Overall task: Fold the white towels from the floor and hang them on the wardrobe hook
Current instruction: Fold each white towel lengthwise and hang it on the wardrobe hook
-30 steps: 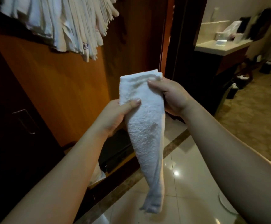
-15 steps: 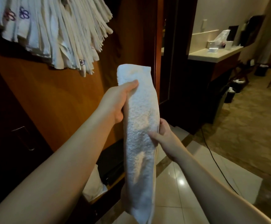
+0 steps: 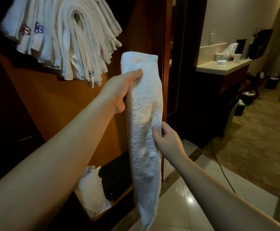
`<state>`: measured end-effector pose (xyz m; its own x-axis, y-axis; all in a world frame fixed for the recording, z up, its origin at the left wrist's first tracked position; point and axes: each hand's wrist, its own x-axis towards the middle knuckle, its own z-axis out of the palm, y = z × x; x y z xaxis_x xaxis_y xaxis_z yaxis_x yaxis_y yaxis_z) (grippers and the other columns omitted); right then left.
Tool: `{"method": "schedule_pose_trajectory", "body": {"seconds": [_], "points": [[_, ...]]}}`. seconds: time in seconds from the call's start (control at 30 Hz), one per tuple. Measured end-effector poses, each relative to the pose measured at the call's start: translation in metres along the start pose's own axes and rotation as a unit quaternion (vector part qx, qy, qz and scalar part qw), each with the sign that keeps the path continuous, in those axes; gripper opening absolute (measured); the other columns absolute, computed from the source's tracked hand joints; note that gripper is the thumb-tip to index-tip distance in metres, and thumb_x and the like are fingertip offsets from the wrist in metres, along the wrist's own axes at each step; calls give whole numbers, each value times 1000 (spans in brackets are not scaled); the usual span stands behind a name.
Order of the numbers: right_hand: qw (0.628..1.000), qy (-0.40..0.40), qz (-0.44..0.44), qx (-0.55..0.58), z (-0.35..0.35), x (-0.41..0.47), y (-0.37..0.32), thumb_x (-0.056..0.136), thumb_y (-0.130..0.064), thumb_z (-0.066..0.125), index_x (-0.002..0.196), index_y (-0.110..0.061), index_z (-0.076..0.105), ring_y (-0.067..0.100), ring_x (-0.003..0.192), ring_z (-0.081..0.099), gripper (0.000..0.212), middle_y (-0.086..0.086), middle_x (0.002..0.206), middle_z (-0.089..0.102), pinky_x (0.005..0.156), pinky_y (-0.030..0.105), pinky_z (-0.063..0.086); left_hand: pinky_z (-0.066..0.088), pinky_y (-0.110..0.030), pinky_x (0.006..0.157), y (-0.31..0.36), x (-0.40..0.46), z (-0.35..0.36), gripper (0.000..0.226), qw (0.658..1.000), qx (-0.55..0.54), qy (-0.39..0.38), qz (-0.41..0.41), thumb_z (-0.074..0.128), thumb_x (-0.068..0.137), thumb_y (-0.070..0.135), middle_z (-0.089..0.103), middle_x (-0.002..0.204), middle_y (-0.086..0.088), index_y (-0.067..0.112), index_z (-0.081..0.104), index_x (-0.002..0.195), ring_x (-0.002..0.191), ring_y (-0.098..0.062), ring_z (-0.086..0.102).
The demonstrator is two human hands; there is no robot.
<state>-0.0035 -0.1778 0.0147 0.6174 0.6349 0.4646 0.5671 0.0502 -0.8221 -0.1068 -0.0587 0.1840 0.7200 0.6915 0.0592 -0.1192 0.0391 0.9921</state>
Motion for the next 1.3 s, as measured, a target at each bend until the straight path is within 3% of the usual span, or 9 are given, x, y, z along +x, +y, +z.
{"method": "schedule_pose_trajectory", "body": {"seconds": [0.17, 0.27, 0.43, 0.57, 0.73, 0.9, 1.07, 1.2, 1.3], "points": [[994, -32, -19, -102, -11, 26, -8, 82, -32, 50, 74, -24, 52, -2, 67, 57, 12, -7, 66, 58, 53, 15, 39, 59, -42, 82, 12, 8, -7, 34, 999, 28, -8, 18, 77, 86, 34, 79, 93, -3, 14, 65, 111, 85, -21, 77], [994, -41, -20, -104, -17, 38, -18, 80, -34, 48, 75, -21, 52, 4, 73, 59, 15, -2, 73, 64, 56, 21, 42, 58, -42, 85, 23, 11, -10, 34, 999, 33, -15, 38, 77, 86, 34, 79, 95, -3, 14, 65, 111, 88, -22, 77], [950, -141, 89, 265, -25, 48, -23, 71, -31, 68, 95, -34, 74, 9, 87, 73, 25, -10, 92, 77, 71, 26, 57, 62, -35, 64, 45, 20, -12, 30, 999, -18, -25, 40, 72, 90, 32, 79, 92, -6, 13, 62, 112, 85, -23, 77], [943, -165, 100, 272, -19, 42, -12, 62, -56, 87, 106, -25, 75, 21, 100, 74, 55, 2, 108, 78, 81, 33, 59, 62, -46, 71, 58, 31, -19, 40, 996, -83, -6, 24, 70, 92, 26, 78, 101, -12, 8, 58, 126, 90, -30, 76], [982, -68, 53, 168, -15, 42, -13, 62, -86, 68, 106, -52, 66, 4, 96, 72, 56, -19, 107, 74, 84, 39, 56, 62, -46, 61, 71, 46, -28, 35, 993, -115, 18, 23, 69, 94, 20, 77, 92, -14, 5, 56, 122, 83, -30, 76], [948, -146, 87, 267, -18, 49, -18, 65, -56, 85, 139, -28, 44, 10, 104, 72, 89, -16, 115, 73, 76, 26, 58, 60, -48, 80, 82, 52, -28, 24, 991, -130, 11, 20, 67, 95, 18, 77, 94, -14, 5, 57, 111, 88, -31, 76], [898, -363, 162, 188, -27, 50, -32, 74, -30, 89, 117, -15, 67, 13, 102, 73, 51, -2, 109, 78, 81, 23, 57, 61, -45, 75, 91, 50, -18, 27, 994, -107, -3, 16, 65, 96, 18, 77, 94, -14, 4, 55, 116, 89, -30, 76], [927, -277, 158, 199, -24, 49, -37, 71, -35, 79, 108, -19, 70, 13, 96, 75, 41, 0, 106, 78, 80, 23, 58, 62, -44, 69, 93, 56, -19, 29, 995, -95, 9, 11, 67, 95, 17, 77, 98, -16, 3, 53, 117, 90, -32, 76], [887, -280, 202, 306, -18, 40, -27, 81, -22, 82, 111, -11, 70, 16, 94, 76, 34, 3, 103, 79, 74, 23, 58, 60, -48, 78, 94, 62, -11, 45, 996, -78, 33, 6, 67, 94, 18, 69, 117, -18, 5, 49, 133, 104, -36, 71]]}}
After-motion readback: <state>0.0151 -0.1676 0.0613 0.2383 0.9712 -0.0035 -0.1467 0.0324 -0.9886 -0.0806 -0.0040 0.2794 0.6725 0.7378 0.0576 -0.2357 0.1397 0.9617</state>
